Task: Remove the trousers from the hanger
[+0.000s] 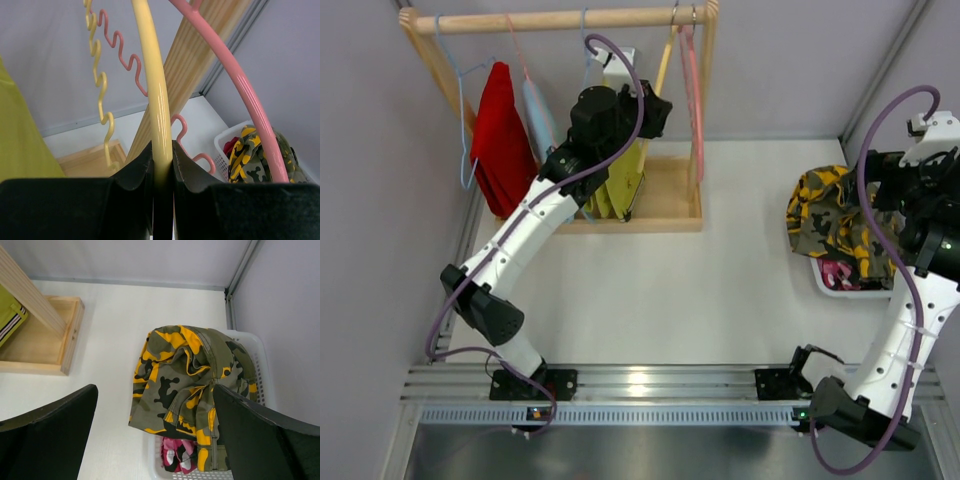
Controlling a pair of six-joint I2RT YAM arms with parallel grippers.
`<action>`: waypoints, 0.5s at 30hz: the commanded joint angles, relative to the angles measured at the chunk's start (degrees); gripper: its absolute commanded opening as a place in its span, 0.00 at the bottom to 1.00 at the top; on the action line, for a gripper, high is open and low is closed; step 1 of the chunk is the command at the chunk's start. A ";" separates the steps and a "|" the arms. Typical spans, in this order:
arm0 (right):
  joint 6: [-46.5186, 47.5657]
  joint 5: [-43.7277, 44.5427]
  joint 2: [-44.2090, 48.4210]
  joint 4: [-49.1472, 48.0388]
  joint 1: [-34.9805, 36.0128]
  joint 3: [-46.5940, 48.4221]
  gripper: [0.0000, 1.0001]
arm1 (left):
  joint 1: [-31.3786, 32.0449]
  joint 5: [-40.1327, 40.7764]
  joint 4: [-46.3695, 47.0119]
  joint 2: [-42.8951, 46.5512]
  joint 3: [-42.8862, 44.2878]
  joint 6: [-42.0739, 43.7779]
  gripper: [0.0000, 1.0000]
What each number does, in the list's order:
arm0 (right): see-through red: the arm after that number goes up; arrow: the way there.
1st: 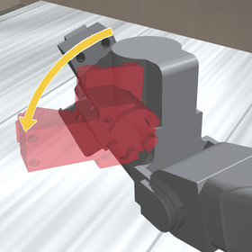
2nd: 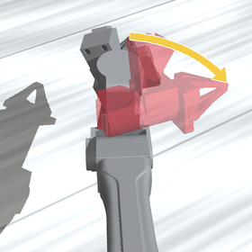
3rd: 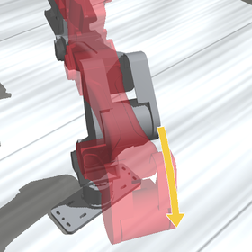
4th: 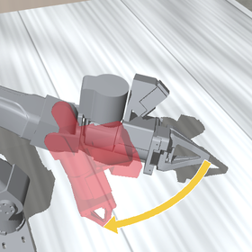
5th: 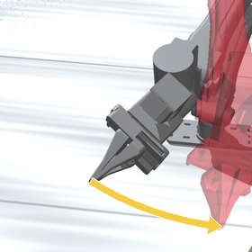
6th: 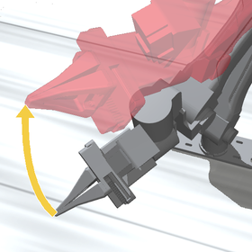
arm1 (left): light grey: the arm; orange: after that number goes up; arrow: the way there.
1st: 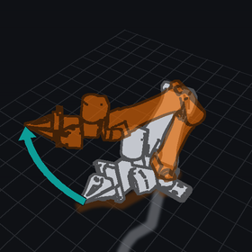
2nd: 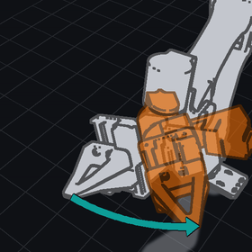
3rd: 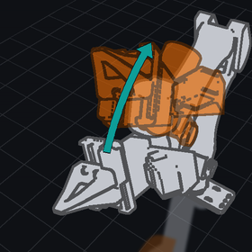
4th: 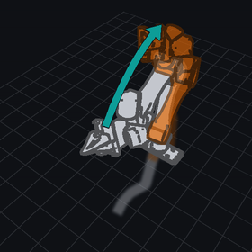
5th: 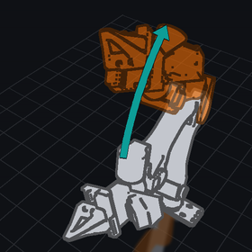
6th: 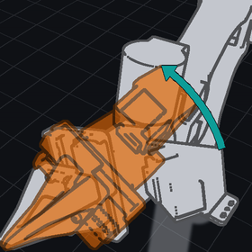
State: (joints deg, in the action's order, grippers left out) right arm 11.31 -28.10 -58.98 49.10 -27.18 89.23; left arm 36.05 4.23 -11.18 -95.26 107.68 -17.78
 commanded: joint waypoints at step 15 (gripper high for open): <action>-0.94 -1.87 1.15 -0.59 -0.51 -1.52 0.99 | 0.86 0.42 3.54 -1.33 4.29 -2.70 0.40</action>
State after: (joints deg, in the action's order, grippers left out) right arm 10.85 -28.64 -58.87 49.39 -27.18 87.72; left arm 36.93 3.33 -10.26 -98.00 109.51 -19.88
